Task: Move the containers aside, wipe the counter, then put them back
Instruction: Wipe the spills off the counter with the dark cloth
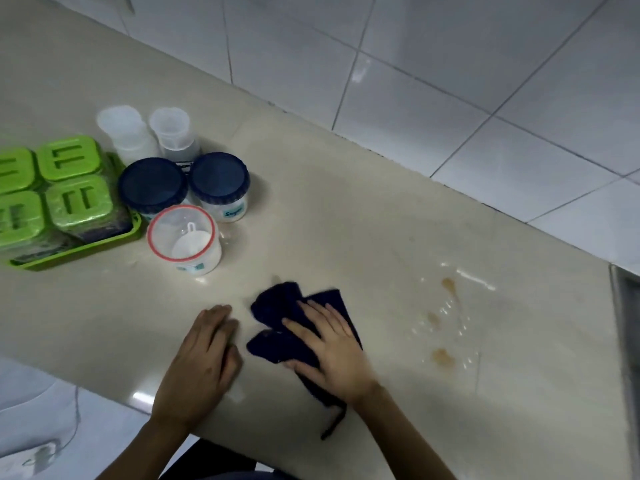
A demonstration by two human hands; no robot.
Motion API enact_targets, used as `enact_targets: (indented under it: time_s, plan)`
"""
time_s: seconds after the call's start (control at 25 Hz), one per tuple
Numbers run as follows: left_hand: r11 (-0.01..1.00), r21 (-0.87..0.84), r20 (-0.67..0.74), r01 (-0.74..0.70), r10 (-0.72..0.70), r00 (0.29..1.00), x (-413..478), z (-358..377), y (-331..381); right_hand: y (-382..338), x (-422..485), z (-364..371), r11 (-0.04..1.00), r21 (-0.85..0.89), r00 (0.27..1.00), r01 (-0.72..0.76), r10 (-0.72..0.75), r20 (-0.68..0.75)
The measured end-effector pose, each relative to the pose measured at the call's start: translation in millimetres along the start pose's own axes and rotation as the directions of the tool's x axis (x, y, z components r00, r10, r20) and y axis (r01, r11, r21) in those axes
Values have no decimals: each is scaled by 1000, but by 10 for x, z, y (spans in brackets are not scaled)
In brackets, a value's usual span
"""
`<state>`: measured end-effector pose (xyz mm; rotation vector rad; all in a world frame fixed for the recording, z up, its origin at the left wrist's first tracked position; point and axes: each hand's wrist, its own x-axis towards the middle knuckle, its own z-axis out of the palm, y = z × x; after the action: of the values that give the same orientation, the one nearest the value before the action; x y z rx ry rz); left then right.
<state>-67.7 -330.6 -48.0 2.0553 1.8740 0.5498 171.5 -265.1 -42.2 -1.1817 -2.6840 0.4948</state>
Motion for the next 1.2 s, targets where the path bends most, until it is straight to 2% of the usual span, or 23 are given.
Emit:
enact_targets:
  time_s: [0.04,0.08,0.12,0.16,0.2,0.28,0.32,0.36,0.4,0.44,0.56,0.6,0.68,0.72,0.76,0.8,0.88,0.96,1.0,1.04,1.12,1.16,1.2]
  plan:
    - [1000,-11,0,7,-7,1000,-1,3,3,156,37,-67,1000,-10,1000,25,-25,0]
    - [1000,-19,-6,13,-13,1000,-6,7,6,320,59,-125,1000,-17,999,-23,23,-25]
    - [999,-25,-11,20,-21,1000,-11,12,11,490,45,-175,990,-18,988,-138,137,-71]
    - [999,-28,-11,20,-21,1000,-12,11,18,642,-10,-224,954,-16,946,-299,295,-134]
    - [999,-28,-7,19,-19,1000,-14,5,20,746,-101,-258,884,0,865,-467,457,-210]
    - [1000,-22,-9,12,-12,1000,-6,-9,10,760,-320,-271,675,81,614,-733,708,-349]
    - [1000,-21,-12,10,-10,1000,0,-12,10,676,-430,-239,586,105,507,-804,766,-395]
    - [1000,-25,-12,14,-14,1000,2,-14,24,543,-544,-191,542,99,461,-834,784,-416]
    - [999,-30,-14,23,-23,1000,2,-20,34,377,-639,-123,556,78,483,-828,775,-407]
    - [999,-29,-19,32,-32,999,4,-27,39,202,-717,-52,613,53,553,-788,743,-376]
    - [1000,21,-29,18,-17,999,-20,-33,105,-125,-989,48,859,-63,847,-508,485,-220]
    - [999,43,-28,3,-1,1000,-20,-39,139,-103,-1099,17,911,-112,910,-397,375,-176]
    - [999,40,-13,-12,12,1000,22,-38,277,69,-1346,-87,937,-180,950,-299,275,-148]
    - [1000,11,-4,-17,17,1000,65,-10,388,179,-1487,-134,923,-170,931,-346,316,-180]
    - [999,-25,7,-22,23,1000,97,49,523,295,-1653,-179,884,-129,881,-449,414,-229]
    - [998,-56,10,-35,36,999,129,139,697,416,-1851,-218,812,-69,791,-580,541,-284]
    - [994,-90,14,-55,57,998,227,351,1016,638,-2232,-298,618,50,561,-785,742,-366]
    - [994,-69,53,-86,90,995,263,547,1196,755,-2522,-365,454,132,372,-881,838,-400]
    - [993,-43,75,-109,112,991,260,610,1218,765,-2613,-374,412,154,321,-898,852,-413]
    - [993,-18,79,-113,115,990,259,637,1211,750,-2663,-366,398,157,303,-904,856,-420]
    - [996,4,65,-92,91,994,256,630,1182,673,-2671,-304,429,122,346,-895,841,-415]
    - [997,2,60,-83,83,995,273,627,1190,645,-2627,-275,476,99,401,-874,820,-408]
    - [996,8,52,-84,83,995,283,636,1188,607,-2563,-234,551,66,486,-832,781,-392]
